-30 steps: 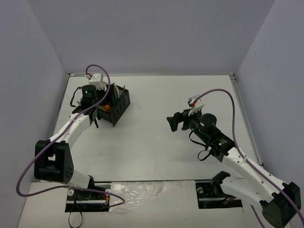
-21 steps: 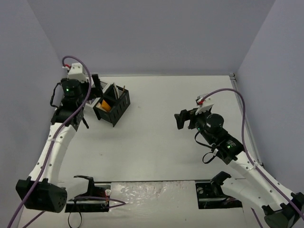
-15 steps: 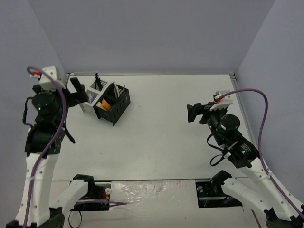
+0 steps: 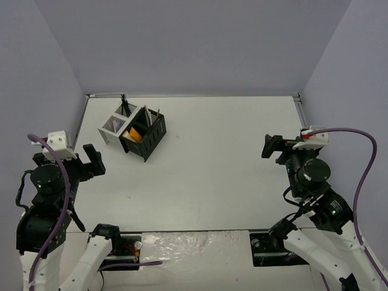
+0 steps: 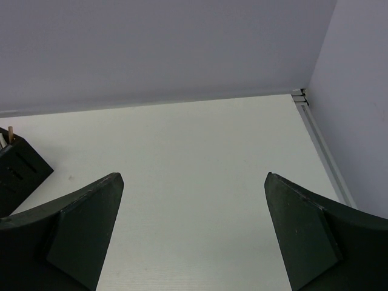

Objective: Organize the makeup

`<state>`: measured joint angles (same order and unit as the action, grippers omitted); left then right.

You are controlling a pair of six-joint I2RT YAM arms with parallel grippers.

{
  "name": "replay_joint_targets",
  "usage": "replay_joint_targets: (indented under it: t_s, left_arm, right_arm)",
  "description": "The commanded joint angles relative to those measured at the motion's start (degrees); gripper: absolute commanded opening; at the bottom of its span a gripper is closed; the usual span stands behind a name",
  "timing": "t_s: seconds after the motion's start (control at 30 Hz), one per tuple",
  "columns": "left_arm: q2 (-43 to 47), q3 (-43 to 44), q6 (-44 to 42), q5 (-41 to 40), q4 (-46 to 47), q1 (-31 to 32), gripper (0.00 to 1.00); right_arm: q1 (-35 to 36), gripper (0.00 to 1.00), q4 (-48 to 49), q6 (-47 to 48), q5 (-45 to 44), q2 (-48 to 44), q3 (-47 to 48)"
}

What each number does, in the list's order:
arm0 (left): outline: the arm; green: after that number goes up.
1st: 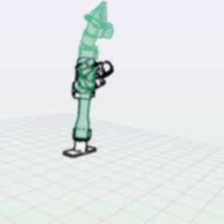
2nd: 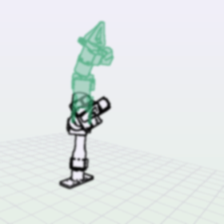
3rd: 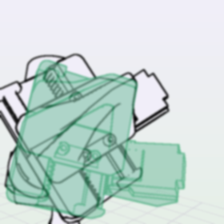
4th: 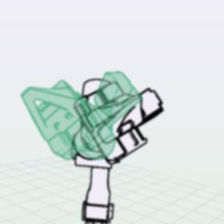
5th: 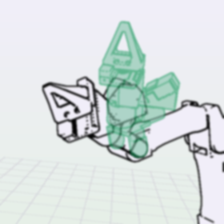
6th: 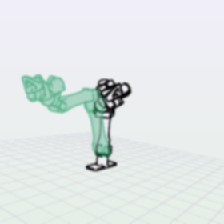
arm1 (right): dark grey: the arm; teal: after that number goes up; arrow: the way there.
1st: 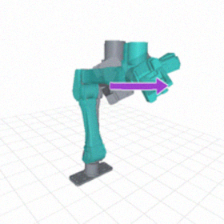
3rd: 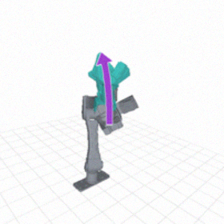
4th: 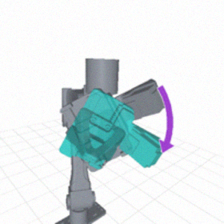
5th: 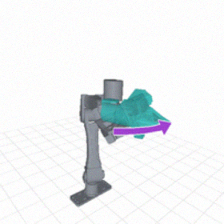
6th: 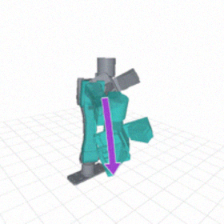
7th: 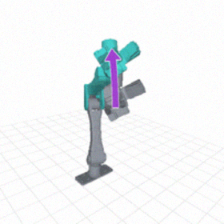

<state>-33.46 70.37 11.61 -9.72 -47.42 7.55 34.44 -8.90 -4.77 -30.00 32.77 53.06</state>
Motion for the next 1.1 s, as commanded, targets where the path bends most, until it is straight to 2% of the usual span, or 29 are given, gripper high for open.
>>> replay_joint_targets:
  t_s: [0.0, 0.4, 1.07]
  left_arm:
    - [0.0, -1.4, 0.7, 0.7, -1.2, 0.7, 0.97]
    - [2.2, -12.2, 2.6, 1.8, 4.1, 0.7, 0.97]
    - [1.7, -13.6, 3.7, 4.1, 6.2, 0.7, 0.97]
  right_arm:
    - [-0.2, 1.0, 2.3, 1.2, -3.6, -0.2, 0.8]
    - [0.4, 1.0, 2.3, 0.9, -4.6, -0.4, 0.0]
    - [1.0, 1.0, 2.4, 1.1, -4.8, -0.3, 0.0]
